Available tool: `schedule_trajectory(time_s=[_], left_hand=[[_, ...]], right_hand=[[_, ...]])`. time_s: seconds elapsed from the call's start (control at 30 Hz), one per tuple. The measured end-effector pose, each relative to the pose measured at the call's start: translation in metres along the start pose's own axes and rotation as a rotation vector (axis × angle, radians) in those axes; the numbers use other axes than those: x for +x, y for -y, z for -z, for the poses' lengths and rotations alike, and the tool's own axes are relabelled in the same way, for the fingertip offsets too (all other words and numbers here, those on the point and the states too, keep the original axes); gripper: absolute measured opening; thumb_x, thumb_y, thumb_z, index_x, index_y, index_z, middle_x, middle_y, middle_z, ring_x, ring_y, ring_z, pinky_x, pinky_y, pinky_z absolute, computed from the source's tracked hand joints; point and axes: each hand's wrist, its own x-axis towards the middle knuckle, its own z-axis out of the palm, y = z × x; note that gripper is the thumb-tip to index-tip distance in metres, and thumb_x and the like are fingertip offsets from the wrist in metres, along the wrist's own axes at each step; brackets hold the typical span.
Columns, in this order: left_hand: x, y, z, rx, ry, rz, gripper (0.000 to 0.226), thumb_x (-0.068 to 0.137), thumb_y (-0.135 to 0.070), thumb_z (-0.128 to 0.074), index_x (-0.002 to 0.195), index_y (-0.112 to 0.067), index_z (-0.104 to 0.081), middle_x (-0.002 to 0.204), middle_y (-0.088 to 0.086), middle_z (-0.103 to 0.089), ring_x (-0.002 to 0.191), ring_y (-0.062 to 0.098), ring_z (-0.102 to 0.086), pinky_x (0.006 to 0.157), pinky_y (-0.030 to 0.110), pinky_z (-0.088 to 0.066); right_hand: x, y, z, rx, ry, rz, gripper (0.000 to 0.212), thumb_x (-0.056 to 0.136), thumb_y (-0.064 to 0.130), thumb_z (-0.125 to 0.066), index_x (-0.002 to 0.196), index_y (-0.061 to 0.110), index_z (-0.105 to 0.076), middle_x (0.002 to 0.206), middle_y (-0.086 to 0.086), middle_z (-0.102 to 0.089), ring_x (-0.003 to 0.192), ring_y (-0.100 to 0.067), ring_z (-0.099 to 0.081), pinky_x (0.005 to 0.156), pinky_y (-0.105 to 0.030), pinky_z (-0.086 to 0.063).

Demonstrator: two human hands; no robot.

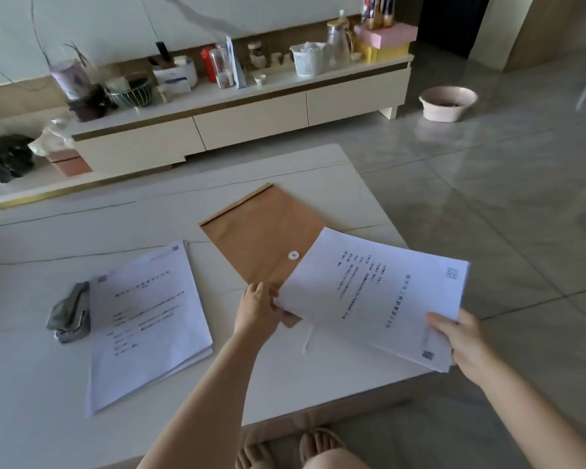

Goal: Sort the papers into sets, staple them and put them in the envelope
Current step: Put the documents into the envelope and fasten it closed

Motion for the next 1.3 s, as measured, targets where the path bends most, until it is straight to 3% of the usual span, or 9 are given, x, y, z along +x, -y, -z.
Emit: schedule_trajectory(time_s=[0.23, 0.3, 0.37, 0.5, 0.7, 0.83, 0.97, 1.07, 1.3], left_hand=[[-0.001, 0.000, 0.013, 0.112, -0.062, 0.015, 0.020, 0.087, -0.028, -0.060, 0.093, -0.009, -0.058, 0.098, 0.002, -0.059, 0.089, 0.027, -0.055, 0.066, 0.035, -0.047], [0.000, -0.004, 0.019, 0.189, -0.053, 0.047, 0.020, 0.090, -0.028, -0.053, 0.091, -0.012, -0.064, 0.094, 0.003, -0.063, 0.084, 0.026, -0.057, 0.063, 0.031, -0.047], [0.001, -0.009, 0.025, 0.235, -0.059, 0.104, 0.022, 0.092, -0.023, -0.046, 0.087, -0.015, -0.065, 0.085, 0.003, -0.063, 0.074, 0.024, -0.056, 0.057, 0.026, -0.041], [0.004, -0.016, 0.034, 0.048, -0.093, 0.191, 0.019, 0.088, -0.021, -0.051, 0.083, -0.015, -0.068, 0.072, 0.002, -0.060, 0.066, 0.023, -0.055, 0.049, 0.024, -0.035], [0.001, -0.029, 0.049, -0.226, -0.149, 0.221, 0.015, 0.083, -0.018, -0.058, 0.076, -0.012, -0.070, 0.076, 0.006, -0.068, 0.074, 0.026, -0.065, 0.062, 0.030, -0.049], [-0.005, -0.035, 0.057, -0.233, -0.171, 0.219, 0.015, 0.085, -0.015, -0.056, 0.078, -0.011, -0.069, 0.072, 0.004, -0.063, 0.062, 0.016, -0.054, 0.049, 0.022, -0.036], [-0.014, -0.034, 0.056, -0.244, -0.150, 0.208, 0.014, 0.085, -0.011, -0.057, 0.076, -0.014, -0.068, 0.077, 0.003, -0.065, 0.062, 0.012, -0.052, 0.050, 0.019, -0.036], [-0.020, -0.029, 0.057, -0.222, -0.143, 0.162, 0.014, 0.087, -0.015, -0.060, 0.075, -0.020, -0.065, 0.077, -0.002, -0.064, 0.065, 0.007, -0.053, 0.051, 0.016, -0.036], [-0.030, -0.018, 0.056, -0.244, -0.114, 0.096, 0.017, 0.087, -0.015, -0.064, 0.071, -0.022, -0.066, 0.071, -0.012, -0.063, 0.069, 0.007, -0.056, 0.051, 0.009, -0.035]], right_hand=[[0.006, 0.003, 0.024, -0.031, 0.036, 0.049, 0.036, 0.086, 0.014, -0.067, 0.117, 0.001, -0.052, 0.103, -0.015, -0.066, 0.076, -0.024, -0.062, 0.066, -0.036, -0.049], [-0.001, 0.009, 0.036, -0.063, 0.073, 0.049, 0.083, 0.047, 0.054, -0.089, 0.108, 0.007, -0.057, 0.090, -0.004, -0.073, 0.073, -0.022, -0.067, 0.061, -0.032, -0.054], [-0.002, 0.010, 0.048, -0.054, 0.117, 0.049, 0.109, 0.015, 0.064, -0.088, 0.105, 0.011, -0.058, 0.089, -0.004, -0.074, 0.076, -0.025, -0.070, 0.061, -0.034, -0.055], [-0.011, 0.018, 0.055, -0.025, 0.252, -0.014, 0.045, 0.079, 0.010, -0.071, 0.119, -0.001, -0.053, 0.098, -0.022, -0.070, 0.070, -0.027, -0.072, 0.068, -0.041, -0.054], [-0.021, 0.031, 0.052, -0.084, 0.354, -0.073, 0.031, 0.086, -0.005, -0.056, 0.117, -0.002, -0.055, 0.100, -0.022, -0.071, 0.079, -0.035, -0.070, 0.058, -0.036, -0.058], [-0.028, 0.035, 0.052, -0.075, 0.325, -0.055, 0.022, 0.087, -0.010, -0.051, 0.107, -0.005, -0.059, 0.089, -0.021, -0.072, 0.068, -0.031, -0.071, 0.052, -0.034, -0.057], [-0.025, 0.033, 0.045, -0.022, 0.227, -0.029, 0.024, 0.088, -0.008, -0.053, 0.111, -0.006, -0.058, 0.096, -0.023, -0.071, 0.088, -0.039, -0.067, 0.086, -0.053, -0.051], [-0.019, 0.032, 0.032, -0.003, 0.137, 0.010, 0.022, 0.091, -0.007, -0.050, 0.111, -0.001, -0.057, 0.087, -0.011, -0.072, 0.072, -0.028, -0.067, 0.074, -0.040, -0.048], [-0.011, 0.024, -0.018, -0.015, -0.024, 0.094, 0.026, 0.094, -0.001, -0.049, 0.120, 0.005, -0.053, 0.112, -0.018, -0.061, 0.097, -0.030, -0.057, 0.083, -0.040, -0.045]])
